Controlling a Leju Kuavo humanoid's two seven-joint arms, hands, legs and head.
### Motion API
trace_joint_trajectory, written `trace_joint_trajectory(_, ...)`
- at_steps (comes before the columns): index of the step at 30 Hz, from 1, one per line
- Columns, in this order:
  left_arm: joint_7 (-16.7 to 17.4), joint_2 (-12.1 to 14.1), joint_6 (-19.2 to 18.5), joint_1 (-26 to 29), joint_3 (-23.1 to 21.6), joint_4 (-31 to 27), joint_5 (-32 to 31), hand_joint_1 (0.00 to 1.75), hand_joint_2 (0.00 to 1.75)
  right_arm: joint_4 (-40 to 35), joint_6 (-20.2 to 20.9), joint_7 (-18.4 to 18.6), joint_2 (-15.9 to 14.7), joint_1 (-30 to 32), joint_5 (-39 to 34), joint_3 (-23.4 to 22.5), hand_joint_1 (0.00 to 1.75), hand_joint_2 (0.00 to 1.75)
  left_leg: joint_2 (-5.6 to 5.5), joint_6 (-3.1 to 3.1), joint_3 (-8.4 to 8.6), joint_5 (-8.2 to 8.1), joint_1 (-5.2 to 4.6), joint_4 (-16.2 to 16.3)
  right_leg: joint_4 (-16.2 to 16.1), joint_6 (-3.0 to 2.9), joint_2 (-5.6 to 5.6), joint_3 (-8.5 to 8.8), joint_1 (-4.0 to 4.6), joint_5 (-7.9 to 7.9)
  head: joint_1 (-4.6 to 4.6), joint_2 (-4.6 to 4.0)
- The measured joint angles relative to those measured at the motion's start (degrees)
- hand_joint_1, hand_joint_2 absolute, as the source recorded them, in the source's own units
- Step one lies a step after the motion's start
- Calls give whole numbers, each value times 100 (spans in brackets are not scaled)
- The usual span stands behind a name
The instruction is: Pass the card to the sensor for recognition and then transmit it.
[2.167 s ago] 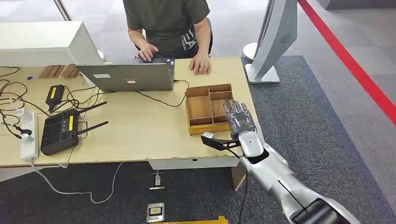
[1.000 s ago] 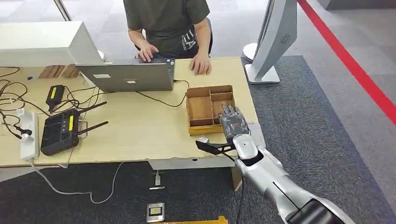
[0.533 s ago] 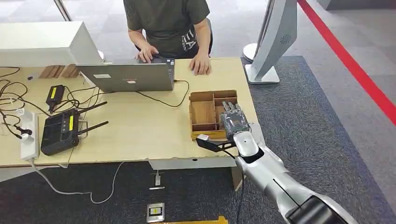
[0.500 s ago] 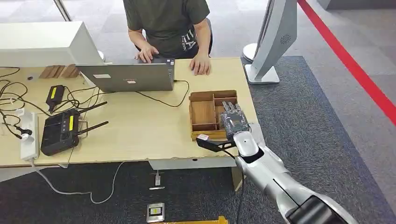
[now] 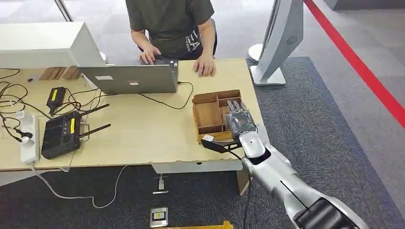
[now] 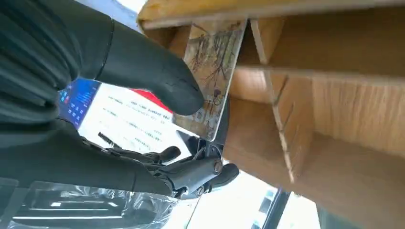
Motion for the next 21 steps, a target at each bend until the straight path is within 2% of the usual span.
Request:
trace_joint_trajectory(11, -20, 0, 42, 7, -13, 0, 4, 0, 0, -939, -170, 0, -129, -95, 299, 7, 175, 175, 2, 0, -3, 0, 0, 0, -1, 0, 0, -2, 1, 0, 2, 0)
trace_joint_trajectory(17, -17, 0, 50, 6, -35, 0, -15, 0, 0, -1075, -238, -68, -142, -224, 256, 11, 175, 175, 2, 0, -4, 0, 0, 0, -1, 0, 0, -2, 1, 0, 2, 0)
trace_joint_trajectory(21, -20, 0, 50, 4, -44, 0, -48, 0, 0, -1053, -325, -183, -131, -410, -41, 17, 175, 175, 3, 0, -5, 0, 0, 0, 0, 0, 0, -2, 1, 0, 2, 0)
